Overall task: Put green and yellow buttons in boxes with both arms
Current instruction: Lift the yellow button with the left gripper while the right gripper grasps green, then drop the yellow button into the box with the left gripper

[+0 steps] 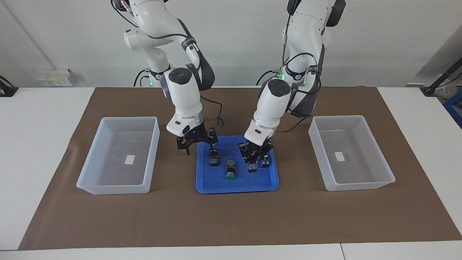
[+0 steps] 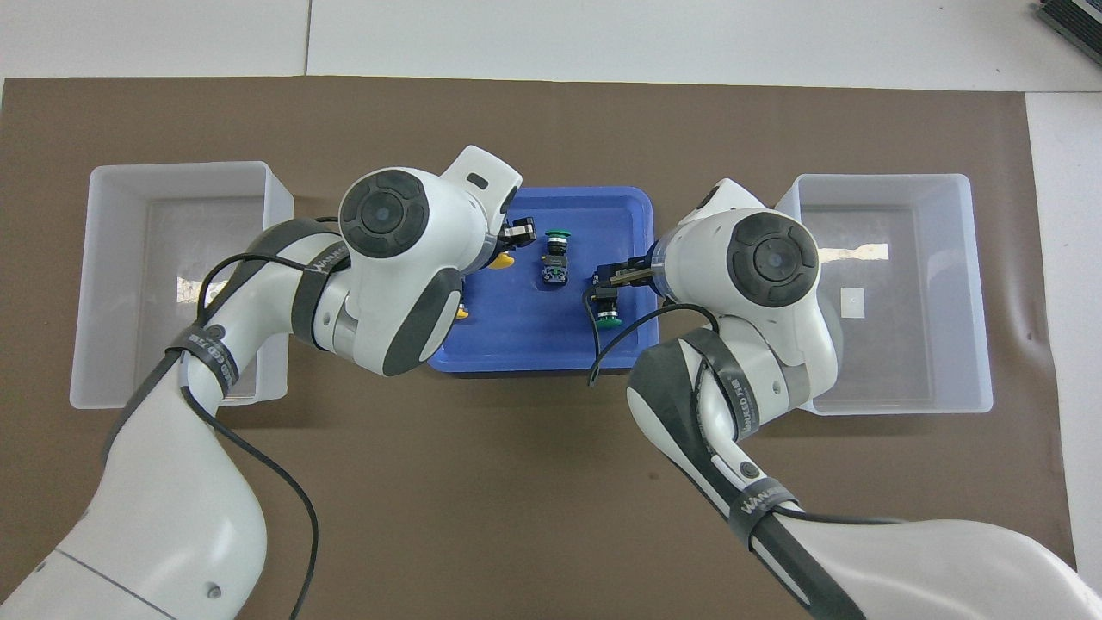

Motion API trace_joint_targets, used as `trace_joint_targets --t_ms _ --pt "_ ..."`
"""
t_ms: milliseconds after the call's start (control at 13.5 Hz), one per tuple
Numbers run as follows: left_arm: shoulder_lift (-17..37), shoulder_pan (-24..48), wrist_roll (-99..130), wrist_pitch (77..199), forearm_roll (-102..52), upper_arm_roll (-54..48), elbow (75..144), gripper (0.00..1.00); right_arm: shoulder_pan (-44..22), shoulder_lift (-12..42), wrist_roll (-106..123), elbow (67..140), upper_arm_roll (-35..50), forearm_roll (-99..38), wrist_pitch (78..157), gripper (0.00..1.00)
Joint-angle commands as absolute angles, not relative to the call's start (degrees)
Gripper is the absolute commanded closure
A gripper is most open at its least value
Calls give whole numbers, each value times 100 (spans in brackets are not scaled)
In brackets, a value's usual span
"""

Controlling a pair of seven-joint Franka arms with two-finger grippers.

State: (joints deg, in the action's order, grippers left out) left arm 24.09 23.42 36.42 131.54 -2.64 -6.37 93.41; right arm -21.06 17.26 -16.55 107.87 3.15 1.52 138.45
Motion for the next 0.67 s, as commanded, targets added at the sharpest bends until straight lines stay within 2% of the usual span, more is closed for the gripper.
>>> trace_joint_targets --t_ms 0,148,444,591 --pt "2347 1769 3560 12037 -316 -668 8651 100 -2162 1968 -1784 10705 316 202 14150 0" --pt "2355 1294 3132 11480 -325 -668 8237 100 -2389 2187 -1915 10696 308 228 14177 0" --pt "2347 362 1594 11259 -316 -659 8218 100 -2549 2470 -2663 10696 308 1045 14406 0" --pt "2294 98 1013 11259 -316 -616 8244 100 -2540 2478 -2681 10723 308 1046 14423 11"
